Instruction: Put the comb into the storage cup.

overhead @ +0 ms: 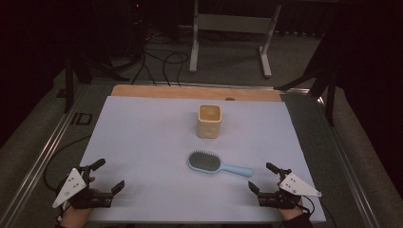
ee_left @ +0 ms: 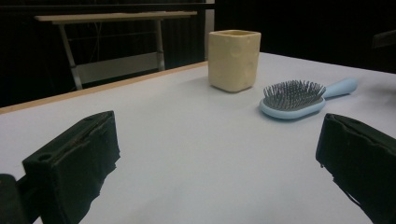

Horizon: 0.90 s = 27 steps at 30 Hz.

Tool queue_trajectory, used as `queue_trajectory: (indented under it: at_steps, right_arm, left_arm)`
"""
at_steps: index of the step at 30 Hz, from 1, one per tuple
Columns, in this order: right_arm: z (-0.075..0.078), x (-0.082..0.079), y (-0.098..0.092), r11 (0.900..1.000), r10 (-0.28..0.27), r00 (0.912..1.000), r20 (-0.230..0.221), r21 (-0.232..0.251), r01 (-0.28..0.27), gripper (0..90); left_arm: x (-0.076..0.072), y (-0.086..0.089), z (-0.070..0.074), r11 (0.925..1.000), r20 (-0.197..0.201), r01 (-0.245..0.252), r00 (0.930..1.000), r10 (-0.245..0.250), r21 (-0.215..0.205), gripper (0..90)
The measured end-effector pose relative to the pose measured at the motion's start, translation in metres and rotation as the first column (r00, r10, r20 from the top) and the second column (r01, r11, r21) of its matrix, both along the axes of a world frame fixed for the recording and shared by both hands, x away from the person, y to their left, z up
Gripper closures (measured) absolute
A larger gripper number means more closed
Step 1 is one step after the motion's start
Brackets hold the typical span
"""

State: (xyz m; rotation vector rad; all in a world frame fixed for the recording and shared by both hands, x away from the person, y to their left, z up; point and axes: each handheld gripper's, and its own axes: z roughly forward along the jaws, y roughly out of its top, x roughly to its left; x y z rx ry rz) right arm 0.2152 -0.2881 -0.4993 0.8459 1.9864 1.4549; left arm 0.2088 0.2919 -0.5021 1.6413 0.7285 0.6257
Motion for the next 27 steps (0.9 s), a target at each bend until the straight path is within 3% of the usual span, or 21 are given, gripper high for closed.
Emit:
queue_trajectory:
  at_steps: [8, 15, 22, 24, 27]
  right_arm:
    - [0.0, -0.001, -0.001, 1.0, 0.004, 1.0, -0.009, 0.023, -0.004, 8.5]
    - [0.003, -0.003, 0.003, 1.0, 0.025, 0.9993, -0.029, -0.013, -0.025, 8.5]
    - [0.008, -0.005, 0.005, 0.999, 0.041, 0.9982, -0.044, -0.016, -0.042, 8.5]
    - [0.011, -0.005, 0.005, 0.998, 0.055, 0.997, -0.055, 0.006, -0.055, 8.5]
    - [0.015, -0.006, 0.006, 0.998, 0.052, 0.9973, -0.051, -0.014, -0.053, 8.5]
  left_arm:
    - [-0.001, -0.001, 0.0, 1.0, 0.0, 0.0, 1.0, 0.0, 0.006, 0.0]
    - [-0.002, -0.003, 0.0, 1.0, 0.001, 0.005, 1.0, -0.005, 0.009, 0.0]
    - [-0.002, -0.002, 0.001, 0.9999, 0.004, 0.001, 1.0, -0.001, 0.012, 0.0]
    - [-0.002, -0.002, 0.001, 0.9999, 0.004, 0.003, 1.0, -0.003, 0.01, 0.0]
    - [-0.002, -0.002, 0.001, 1.0, 0.003, 0.002, 1.0, -0.002, 0.009, 0.0]
